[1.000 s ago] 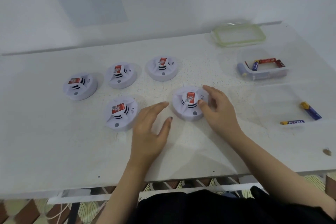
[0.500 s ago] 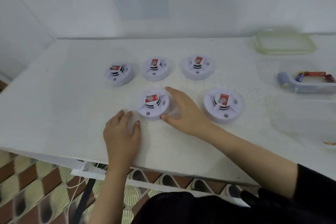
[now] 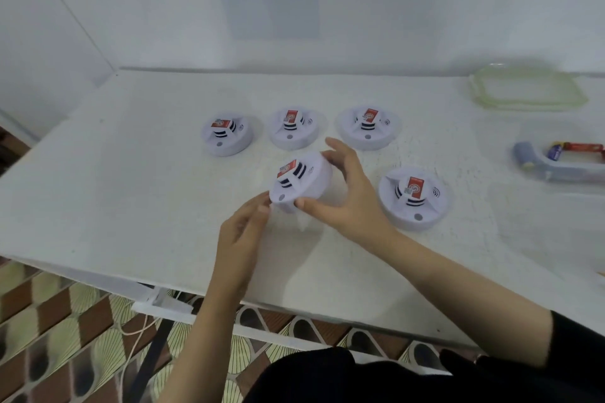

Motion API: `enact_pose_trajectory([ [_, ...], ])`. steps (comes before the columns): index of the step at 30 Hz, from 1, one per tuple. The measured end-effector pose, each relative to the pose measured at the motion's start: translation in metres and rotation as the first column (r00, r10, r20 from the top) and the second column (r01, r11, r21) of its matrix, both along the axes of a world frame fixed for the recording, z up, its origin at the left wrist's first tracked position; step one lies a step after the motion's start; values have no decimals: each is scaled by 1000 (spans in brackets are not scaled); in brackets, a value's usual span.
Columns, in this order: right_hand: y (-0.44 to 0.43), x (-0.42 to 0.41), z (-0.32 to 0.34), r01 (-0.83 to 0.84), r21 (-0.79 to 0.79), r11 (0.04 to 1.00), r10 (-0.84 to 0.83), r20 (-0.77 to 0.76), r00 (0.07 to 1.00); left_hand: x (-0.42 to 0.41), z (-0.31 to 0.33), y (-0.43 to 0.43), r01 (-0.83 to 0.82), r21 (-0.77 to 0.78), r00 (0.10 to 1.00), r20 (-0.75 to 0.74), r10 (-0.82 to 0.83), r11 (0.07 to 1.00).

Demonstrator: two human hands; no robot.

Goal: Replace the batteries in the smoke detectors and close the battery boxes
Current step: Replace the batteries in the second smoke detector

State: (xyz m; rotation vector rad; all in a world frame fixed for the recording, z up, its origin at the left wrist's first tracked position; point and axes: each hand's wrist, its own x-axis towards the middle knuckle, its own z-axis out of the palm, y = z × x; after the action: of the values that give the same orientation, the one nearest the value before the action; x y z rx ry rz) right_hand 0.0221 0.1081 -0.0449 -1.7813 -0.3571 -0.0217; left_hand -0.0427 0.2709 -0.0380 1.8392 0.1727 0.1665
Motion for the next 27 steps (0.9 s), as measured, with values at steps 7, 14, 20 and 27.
enact_pose_trajectory([
  [7, -21, 5, 20, -42, 35, 998, 39, 73, 997, 15, 11, -17, 69, -275, 997, -17, -77, 959],
  [14, -42, 9, 27, -16, -113, 993, 42, 226, 973, 22, 13, -29, 156, -245, 988, 43, -150, 957],
  [20, -56, 9, 34, -40, -126, 991, 70, 245, 967, 30, 27, -39, 285, -100, 958, 10, -285, 953],
  [27, -64, 3, 40, -44, -310, 950, 136, 282, 950, 45, 31, -45, 430, -40, 903, 24, -429, 902],
])
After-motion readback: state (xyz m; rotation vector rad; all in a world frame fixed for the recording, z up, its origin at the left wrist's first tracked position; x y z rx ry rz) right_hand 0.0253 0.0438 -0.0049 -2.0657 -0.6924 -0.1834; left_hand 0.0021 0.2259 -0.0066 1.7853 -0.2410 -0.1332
